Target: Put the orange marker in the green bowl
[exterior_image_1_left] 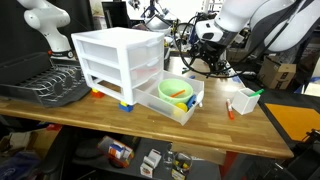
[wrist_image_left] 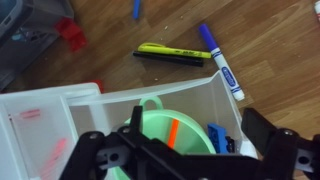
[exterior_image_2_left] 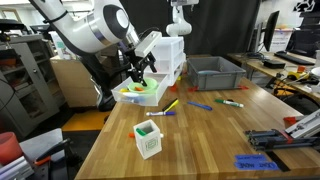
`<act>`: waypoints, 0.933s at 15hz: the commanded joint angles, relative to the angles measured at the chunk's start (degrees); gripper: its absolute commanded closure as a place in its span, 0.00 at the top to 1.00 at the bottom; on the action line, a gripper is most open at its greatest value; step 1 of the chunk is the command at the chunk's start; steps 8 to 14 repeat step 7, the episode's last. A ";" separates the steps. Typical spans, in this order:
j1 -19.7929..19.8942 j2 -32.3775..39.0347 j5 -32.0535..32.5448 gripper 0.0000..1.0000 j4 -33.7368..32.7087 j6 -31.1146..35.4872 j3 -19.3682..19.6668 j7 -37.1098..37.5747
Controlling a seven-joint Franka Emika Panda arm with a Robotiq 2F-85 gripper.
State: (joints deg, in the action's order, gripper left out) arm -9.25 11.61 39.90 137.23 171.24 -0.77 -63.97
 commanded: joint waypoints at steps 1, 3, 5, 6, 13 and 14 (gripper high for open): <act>0.09 -0.86 -0.86 1.00 0.00 -2.02 -0.44 0.93; 1.62 -1.97 -1.02 1.00 0.04 -3.98 -2.40 2.16; 1.66 -2.04 -1.04 1.00 0.16 -4.26 -2.42 2.40; 1.68 -2.03 -1.04 1.00 0.19 -4.31 -2.42 2.41; 1.68 -2.04 -1.04 1.00 0.20 -4.33 -2.42 2.42; 1.68 -2.04 -1.04 1.00 0.20 -4.33 -2.42 2.42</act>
